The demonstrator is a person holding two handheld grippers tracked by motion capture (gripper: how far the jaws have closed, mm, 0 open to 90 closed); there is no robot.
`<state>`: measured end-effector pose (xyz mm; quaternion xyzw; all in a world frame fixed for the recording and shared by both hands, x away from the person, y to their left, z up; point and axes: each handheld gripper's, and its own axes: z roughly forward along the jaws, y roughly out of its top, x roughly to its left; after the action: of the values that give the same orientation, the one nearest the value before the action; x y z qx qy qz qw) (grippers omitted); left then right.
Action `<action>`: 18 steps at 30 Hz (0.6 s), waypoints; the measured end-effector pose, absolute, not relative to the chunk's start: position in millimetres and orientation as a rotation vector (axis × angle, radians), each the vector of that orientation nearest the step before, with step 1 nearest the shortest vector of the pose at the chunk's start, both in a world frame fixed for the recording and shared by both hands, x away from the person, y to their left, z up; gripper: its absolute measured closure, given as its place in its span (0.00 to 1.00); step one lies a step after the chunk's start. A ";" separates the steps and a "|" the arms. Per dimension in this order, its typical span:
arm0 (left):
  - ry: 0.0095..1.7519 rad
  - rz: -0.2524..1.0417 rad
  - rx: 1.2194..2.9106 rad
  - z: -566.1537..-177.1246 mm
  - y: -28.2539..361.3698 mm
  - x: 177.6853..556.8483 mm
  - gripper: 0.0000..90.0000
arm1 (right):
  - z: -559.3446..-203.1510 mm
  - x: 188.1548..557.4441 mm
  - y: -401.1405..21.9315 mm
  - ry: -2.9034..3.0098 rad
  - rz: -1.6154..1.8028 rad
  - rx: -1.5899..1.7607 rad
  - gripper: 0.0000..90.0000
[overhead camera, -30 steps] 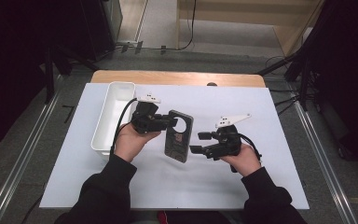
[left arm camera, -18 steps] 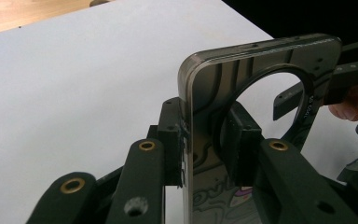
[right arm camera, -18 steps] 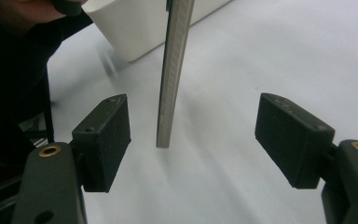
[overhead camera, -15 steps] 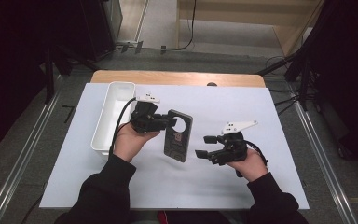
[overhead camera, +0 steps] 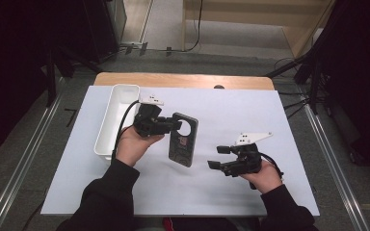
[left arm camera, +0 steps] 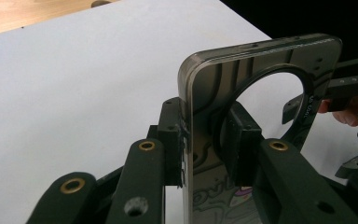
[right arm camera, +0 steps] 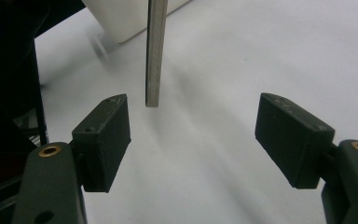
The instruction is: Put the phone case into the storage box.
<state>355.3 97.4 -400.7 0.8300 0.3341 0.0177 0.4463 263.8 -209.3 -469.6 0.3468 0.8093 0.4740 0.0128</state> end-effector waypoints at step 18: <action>0.819 0.052 2.064 -389.0 105.9 354.0 0.79 | -483.2 249.0 -222.3 2.526 1.443 1.123 0.28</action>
<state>354.0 105.9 -389.0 0.8325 0.3303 0.0209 0.4443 249.0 -222.3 -483.2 0.3602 0.8099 0.4628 0.0116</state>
